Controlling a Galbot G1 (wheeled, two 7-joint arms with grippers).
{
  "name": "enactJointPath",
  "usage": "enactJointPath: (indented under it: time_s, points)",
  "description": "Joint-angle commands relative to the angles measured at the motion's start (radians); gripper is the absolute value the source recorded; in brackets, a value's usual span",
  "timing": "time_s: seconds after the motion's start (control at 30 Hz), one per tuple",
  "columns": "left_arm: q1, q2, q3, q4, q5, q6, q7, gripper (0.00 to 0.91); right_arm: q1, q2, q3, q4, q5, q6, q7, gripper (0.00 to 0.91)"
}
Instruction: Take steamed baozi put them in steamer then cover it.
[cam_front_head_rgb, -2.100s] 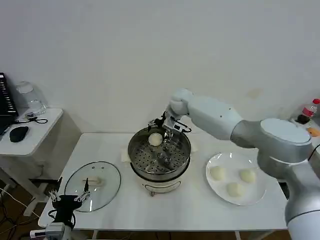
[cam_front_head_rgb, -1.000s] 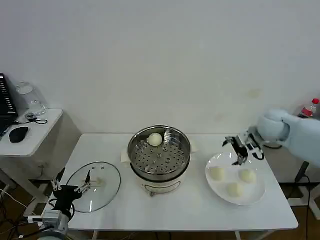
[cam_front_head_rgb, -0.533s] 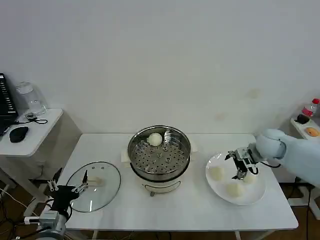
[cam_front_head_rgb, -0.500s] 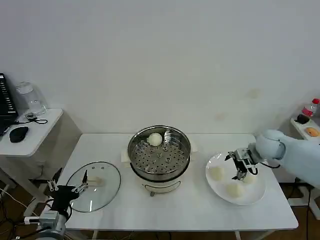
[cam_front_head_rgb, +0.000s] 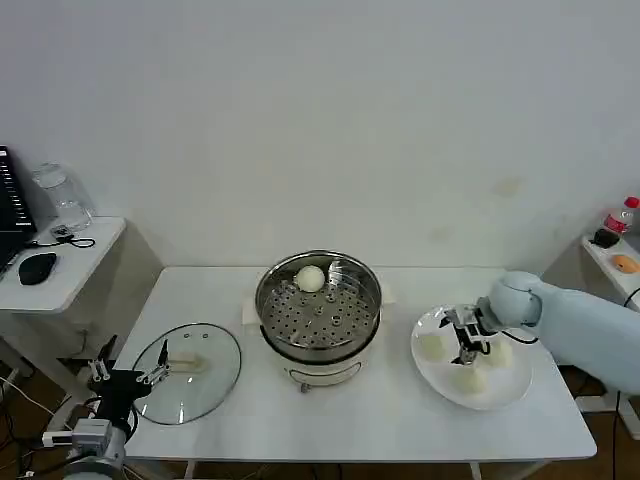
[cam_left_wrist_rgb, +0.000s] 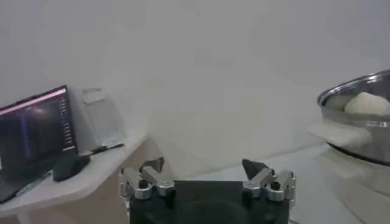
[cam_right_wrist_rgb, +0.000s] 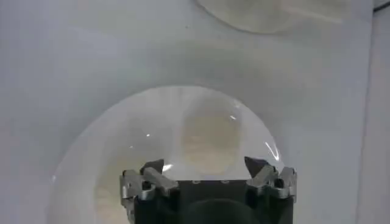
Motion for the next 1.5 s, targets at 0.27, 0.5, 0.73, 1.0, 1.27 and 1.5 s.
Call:
enactJointPath:
  time_s: [0.27,0.5,0.73,1.0,1.27,1.5]
  points:
    - [-0.001,-0.008,-0.002,0.004,0.002,0.001,0.0,0.907,-0.041,0.077,0.027,-0.074,-0.013,-0.007,-0.009,0.766]
    - [0.003,-0.011,-0.007,0.002,0.003,0.001,0.0,0.907,-0.054,0.082,0.039,-0.087,-0.03,-0.012,-0.017,0.635]
    - [0.004,-0.011,-0.008,-0.001,0.003,0.001,0.0,0.907,-0.053,0.076,0.048,-0.078,-0.037,-0.019,-0.027,0.615]
    - [0.002,-0.007,-0.005,-0.002,0.003,0.003,-0.001,0.907,0.124,0.014,0.0,-0.018,0.013,-0.029,-0.064,0.625]
    - [-0.01,0.002,0.0,0.006,0.0,0.004,-0.001,0.907,0.383,0.004,-0.076,0.031,0.13,-0.053,-0.072,0.625]
    - [-0.026,0.01,0.0,0.007,-0.001,0.007,-0.002,0.907,0.602,0.115,-0.187,0.131,0.292,-0.113,-0.05,0.635]
